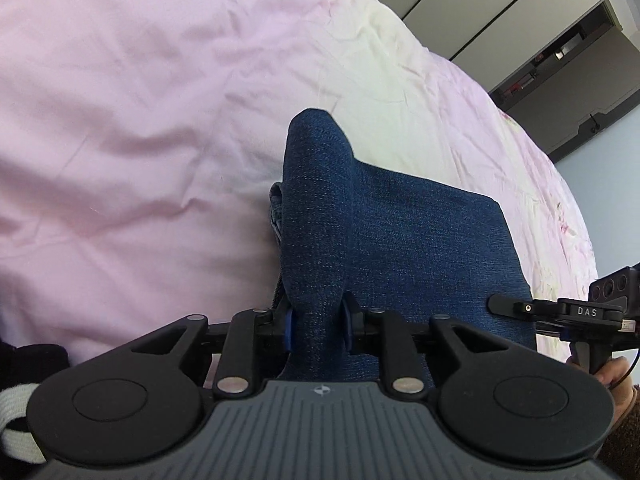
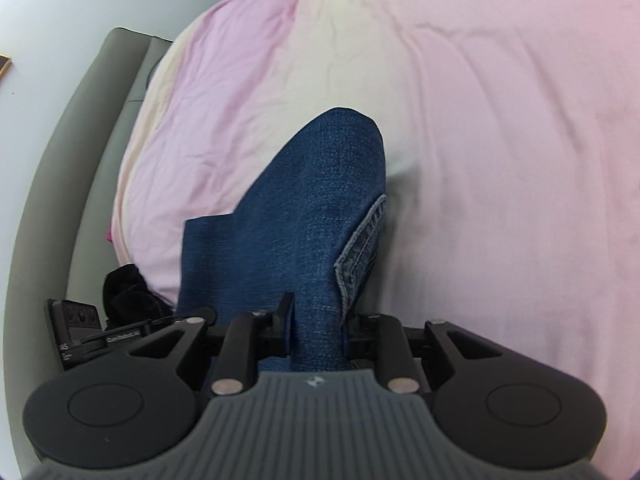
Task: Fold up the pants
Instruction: 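Lay the jeans stack down, open both tools and pull back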
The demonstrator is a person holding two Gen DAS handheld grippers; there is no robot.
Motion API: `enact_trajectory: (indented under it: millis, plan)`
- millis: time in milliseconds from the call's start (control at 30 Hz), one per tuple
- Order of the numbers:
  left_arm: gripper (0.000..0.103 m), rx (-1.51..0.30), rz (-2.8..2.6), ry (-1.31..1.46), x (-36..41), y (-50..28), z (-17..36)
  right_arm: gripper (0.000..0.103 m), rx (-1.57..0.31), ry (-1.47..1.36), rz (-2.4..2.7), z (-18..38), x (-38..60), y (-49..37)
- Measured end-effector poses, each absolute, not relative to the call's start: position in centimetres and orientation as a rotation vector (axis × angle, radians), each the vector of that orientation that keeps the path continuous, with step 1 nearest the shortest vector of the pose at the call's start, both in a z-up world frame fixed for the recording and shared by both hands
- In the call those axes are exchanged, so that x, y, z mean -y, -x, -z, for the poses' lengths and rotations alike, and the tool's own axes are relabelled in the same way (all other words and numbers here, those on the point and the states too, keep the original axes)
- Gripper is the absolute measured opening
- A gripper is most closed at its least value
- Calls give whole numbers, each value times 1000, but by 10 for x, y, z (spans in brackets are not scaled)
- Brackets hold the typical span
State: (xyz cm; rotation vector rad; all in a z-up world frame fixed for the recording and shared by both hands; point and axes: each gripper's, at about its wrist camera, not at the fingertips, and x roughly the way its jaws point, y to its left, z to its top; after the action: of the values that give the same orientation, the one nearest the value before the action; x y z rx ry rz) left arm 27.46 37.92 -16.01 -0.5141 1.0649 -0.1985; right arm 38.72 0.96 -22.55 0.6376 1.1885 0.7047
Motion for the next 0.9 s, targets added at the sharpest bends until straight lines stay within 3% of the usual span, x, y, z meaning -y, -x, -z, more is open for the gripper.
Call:
enact_trajectory:
  millis: [133,400,733,900]
  plan:
    - [39,-1083,183,530,-379,-274,168,27,-1223,-610,-660,242,-10,-390]
    - [47,-1088,110,443,-376,-263,145,33,-1219,-496,-616,222,-14,-387]
    - [53,-930,37,285,-368,-219,27,35,-1032,-236,-595,124,9,-348]
    - [57,-794,39,136,-331,-184,-51,54,-854,-114,-627,51,12,-297]
